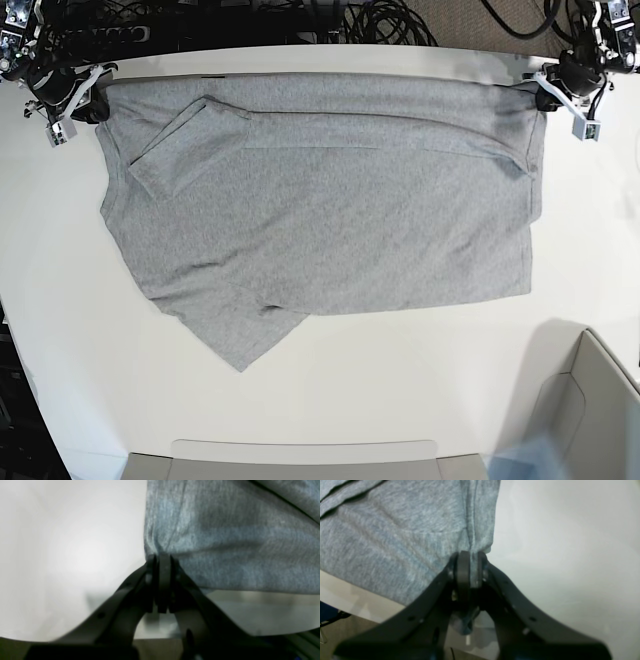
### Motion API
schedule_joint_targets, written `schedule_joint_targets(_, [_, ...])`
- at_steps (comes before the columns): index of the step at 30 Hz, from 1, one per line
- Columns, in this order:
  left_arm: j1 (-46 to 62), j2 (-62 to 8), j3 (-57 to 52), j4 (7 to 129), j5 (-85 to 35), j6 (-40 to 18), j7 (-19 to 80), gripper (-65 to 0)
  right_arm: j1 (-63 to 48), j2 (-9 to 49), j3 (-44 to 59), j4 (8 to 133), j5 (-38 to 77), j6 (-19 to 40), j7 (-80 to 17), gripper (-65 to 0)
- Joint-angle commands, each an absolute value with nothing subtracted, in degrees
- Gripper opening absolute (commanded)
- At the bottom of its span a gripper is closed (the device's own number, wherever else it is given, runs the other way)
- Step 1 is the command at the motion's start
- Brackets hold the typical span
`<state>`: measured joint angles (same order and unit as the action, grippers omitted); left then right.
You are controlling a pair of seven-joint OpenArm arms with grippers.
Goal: Fold the T-shirt properly
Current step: 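Release the fold and pull both grippers back to the collar edge, then move the right gripper to the hem corner and grasp it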
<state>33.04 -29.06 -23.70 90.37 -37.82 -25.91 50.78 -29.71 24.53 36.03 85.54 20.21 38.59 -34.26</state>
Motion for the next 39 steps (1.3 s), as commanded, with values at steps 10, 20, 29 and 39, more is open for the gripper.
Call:
schedule_joint_targets(10, [33.98, -29.49, -28.62, 92.97, -36.35, -25.27, 53.76, -57.8, -30.64, 23.08, 35.82, 89.27, 16.13, 38.55, -39.78, -58.3])
schedule_joint_targets(20, [36.97, -29.67, -36.09, 100.18, -36.35, -25.27, 53.93, -51.1, -29.58, 20.53, 43.12, 95.25, 16.13, 38.55, -40.22, -50.2])
schedule_joint_targets(29, [36.7, -30.02, -40.4, 106.86, -36.26, -25.27, 54.02, -51.1, -27.38, 19.3, 48.13, 105.27, 16.04, 38.55, -44.26, -50.2])
schedule_joint_targets(39, [25.8, -29.49, -38.37, 107.21, -36.26, -25.19, 62.64, -51.1, -2.15, 21.76, 35.21, 95.87, 11.65, 38.29, -45.41, -50.2])
